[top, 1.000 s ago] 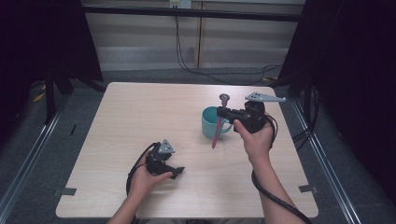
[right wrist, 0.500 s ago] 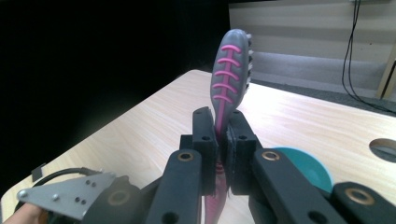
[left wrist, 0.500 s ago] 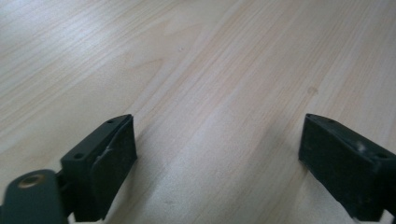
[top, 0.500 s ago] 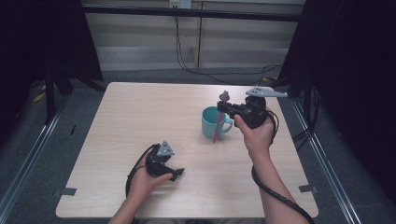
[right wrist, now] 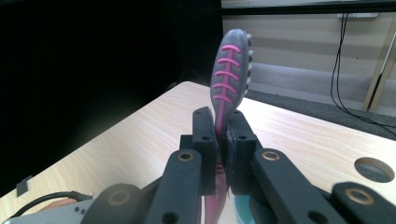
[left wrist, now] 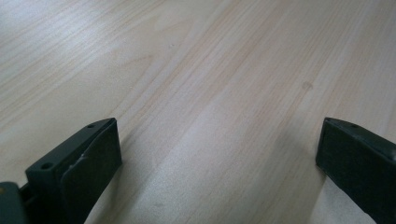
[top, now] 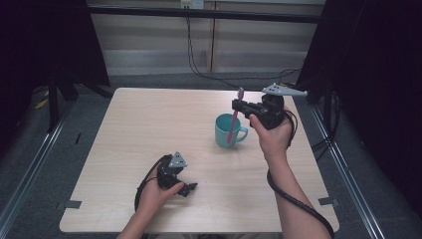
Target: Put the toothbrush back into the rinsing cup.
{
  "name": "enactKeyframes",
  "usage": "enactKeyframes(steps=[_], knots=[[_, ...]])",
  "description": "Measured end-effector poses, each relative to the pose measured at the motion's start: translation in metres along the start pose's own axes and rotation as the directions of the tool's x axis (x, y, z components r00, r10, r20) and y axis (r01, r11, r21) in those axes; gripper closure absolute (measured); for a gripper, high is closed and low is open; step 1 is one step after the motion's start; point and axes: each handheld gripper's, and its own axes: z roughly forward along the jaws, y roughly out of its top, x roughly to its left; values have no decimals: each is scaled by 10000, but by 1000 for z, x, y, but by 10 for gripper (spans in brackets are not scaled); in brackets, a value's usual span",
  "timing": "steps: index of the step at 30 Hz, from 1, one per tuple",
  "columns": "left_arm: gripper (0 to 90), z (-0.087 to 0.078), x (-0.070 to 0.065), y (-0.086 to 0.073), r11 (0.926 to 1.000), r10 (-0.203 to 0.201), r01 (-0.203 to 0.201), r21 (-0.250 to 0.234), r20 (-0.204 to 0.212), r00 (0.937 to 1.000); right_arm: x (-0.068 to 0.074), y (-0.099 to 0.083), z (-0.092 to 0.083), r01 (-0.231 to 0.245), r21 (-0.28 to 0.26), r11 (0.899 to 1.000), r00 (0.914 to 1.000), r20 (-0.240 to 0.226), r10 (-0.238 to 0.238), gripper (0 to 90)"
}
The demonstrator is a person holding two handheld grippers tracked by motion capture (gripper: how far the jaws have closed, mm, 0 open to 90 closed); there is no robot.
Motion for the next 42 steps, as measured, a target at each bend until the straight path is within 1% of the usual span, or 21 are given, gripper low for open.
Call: enactKeyframes(steps=[14, 23, 32, 39, 42], knots=[[0, 0, 0, 0, 10000, 16, -16, 36, 24, 10000, -5, 12, 6, 112, -155, 9998, 9997, 230, -109, 848], [0, 0, 0, 0, 10000, 0, 0, 33, 20, 10000, -8, 20, 12, 180, -223, 9996, 9995, 249, -175, 848], [0, 0, 0, 0, 10000, 8, -8, 32, -1, 10000, -14, 24, 17, 72, -314, 9995, 9995, 311, -62, 848], [0, 0, 0, 0, 10000, -6, 6, 29, 2, 10000, -17, 27, 25, 226, -258, 9994, 9989, 423, -215, 848], [0, 0, 0, 0, 10000, -20, 20, 17, -5, 10000, -20, 27, 26, 145, -296, 9995, 9990, 438, -132, 848]])
